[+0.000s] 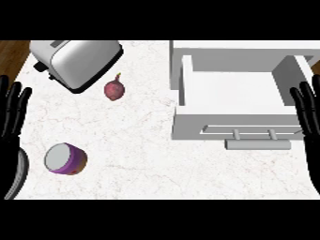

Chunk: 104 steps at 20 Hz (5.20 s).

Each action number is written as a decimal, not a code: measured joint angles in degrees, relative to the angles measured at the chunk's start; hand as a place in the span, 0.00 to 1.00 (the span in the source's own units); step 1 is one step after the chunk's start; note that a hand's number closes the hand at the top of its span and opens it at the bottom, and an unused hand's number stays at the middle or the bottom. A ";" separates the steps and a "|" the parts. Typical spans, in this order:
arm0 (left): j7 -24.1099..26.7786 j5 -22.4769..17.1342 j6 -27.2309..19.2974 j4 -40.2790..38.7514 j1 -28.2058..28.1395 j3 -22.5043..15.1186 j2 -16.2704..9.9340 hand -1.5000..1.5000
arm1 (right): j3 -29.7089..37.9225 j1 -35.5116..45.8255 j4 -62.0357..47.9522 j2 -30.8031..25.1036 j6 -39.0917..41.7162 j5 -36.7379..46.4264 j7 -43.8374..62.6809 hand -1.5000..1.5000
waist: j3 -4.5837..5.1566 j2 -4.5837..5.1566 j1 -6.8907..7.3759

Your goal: Pick up the can, place it into the drawer and close the drawer

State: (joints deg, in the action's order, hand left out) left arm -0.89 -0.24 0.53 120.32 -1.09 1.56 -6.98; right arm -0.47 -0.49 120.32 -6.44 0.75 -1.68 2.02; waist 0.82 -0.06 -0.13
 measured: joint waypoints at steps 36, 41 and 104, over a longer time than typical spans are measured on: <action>-21.92 -19.75 8.49 14.60 -24.62 18.84 1.98 0.00 | 19.65 -19.21 2.25 -1.47 8.18 -13.23 3.14 0.00 | -0.82 -0.11 0.29; -25.66 -22.72 7.13 14.09 -22.52 18.86 3.33 0.00 | 22.25 -22.22 3.17 -1.47 11.35 -15.92 1.98 0.00 | -0.83 -0.09 0.04; 22.87 -11.52 9.73 -64.90 0.11 18.89 1.89 0.00 | 42.89 -23.36 4.58 3.71 30.27 -27.38 8.19 0.00 | -0.79 0.03 -0.23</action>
State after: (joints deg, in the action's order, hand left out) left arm 21.98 -11.76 10.26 55.42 -0.98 20.46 -5.08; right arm 42.42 -23.85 124.90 -2.72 31.02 -29.06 10.21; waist 0.03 -0.03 -0.36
